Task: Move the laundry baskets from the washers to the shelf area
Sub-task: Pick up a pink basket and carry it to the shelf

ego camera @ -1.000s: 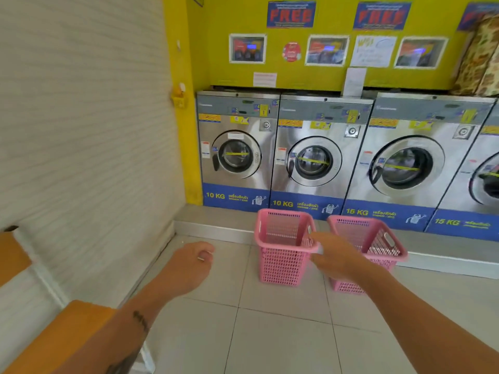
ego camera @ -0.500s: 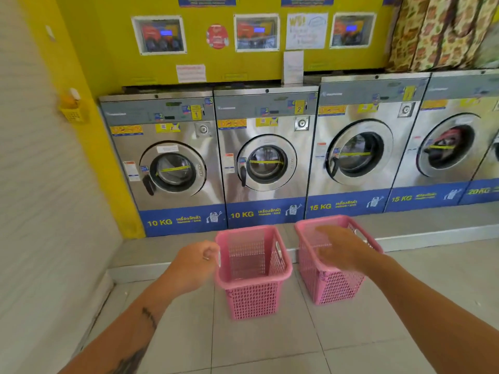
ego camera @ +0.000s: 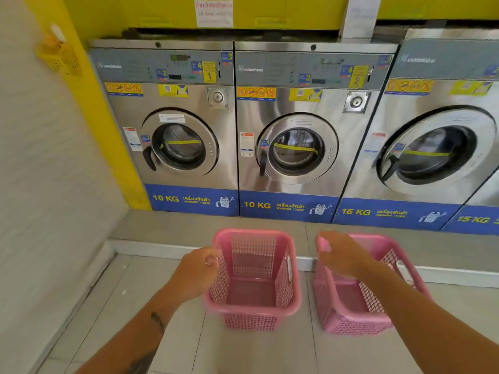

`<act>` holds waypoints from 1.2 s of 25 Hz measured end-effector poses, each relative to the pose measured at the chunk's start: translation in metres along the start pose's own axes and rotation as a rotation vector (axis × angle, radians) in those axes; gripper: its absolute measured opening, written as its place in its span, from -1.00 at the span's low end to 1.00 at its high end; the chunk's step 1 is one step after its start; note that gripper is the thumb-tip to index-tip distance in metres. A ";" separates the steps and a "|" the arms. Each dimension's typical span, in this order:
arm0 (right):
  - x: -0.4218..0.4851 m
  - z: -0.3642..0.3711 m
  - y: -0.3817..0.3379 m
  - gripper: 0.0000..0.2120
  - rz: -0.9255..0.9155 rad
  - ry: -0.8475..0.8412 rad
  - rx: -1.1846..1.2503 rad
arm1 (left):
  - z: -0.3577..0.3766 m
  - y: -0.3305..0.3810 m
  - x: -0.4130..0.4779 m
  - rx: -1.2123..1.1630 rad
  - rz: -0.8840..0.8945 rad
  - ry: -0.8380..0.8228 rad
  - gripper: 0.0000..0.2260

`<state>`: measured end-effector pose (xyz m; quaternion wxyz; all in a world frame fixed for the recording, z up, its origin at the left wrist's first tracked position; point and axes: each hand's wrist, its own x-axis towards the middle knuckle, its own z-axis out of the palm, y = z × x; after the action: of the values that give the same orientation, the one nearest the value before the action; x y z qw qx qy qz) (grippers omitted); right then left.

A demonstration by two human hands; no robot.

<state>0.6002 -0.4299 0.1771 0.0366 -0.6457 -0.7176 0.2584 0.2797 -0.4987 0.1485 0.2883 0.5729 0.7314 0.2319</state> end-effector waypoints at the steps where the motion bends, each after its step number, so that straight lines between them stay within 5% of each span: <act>1: 0.019 0.004 0.002 -0.42 0.005 -0.012 -0.008 | 0.007 -0.005 0.021 0.000 -0.009 -0.028 -0.73; 6: 0.115 0.034 0.018 -0.58 0.084 -0.060 -0.021 | 0.039 -0.034 0.126 -0.010 -0.094 -0.185 -0.52; 10: 0.187 0.085 0.040 -0.39 0.137 -0.130 -0.015 | 0.068 -0.078 0.207 0.100 -0.054 -0.307 -0.41; 13: 0.235 0.138 0.055 -0.43 0.172 -0.182 -0.055 | 0.101 -0.116 0.252 0.191 -0.030 -0.309 -0.44; 17: 0.300 0.225 0.087 -0.10 0.244 -0.211 -0.047 | 0.170 -0.191 0.299 0.513 0.019 -0.285 -0.31; 20: 0.329 0.293 0.116 -0.07 0.288 -0.166 -0.089 | 0.223 -0.241 0.321 0.674 0.023 -0.280 -0.16; 25: 0.333 0.344 0.145 -0.14 0.261 -0.042 -0.195 | 0.267 -0.281 0.329 0.667 -0.079 -0.210 0.08; 30: 0.355 0.330 0.161 -0.18 0.149 -0.015 -0.282 | 0.269 -0.281 0.346 0.558 -0.069 -0.174 0.02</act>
<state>0.5608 -0.1953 -0.2752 -0.0791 -0.6939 -0.6972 0.1620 0.2055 -0.2265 -0.2894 0.1888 0.6225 0.7585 -0.0383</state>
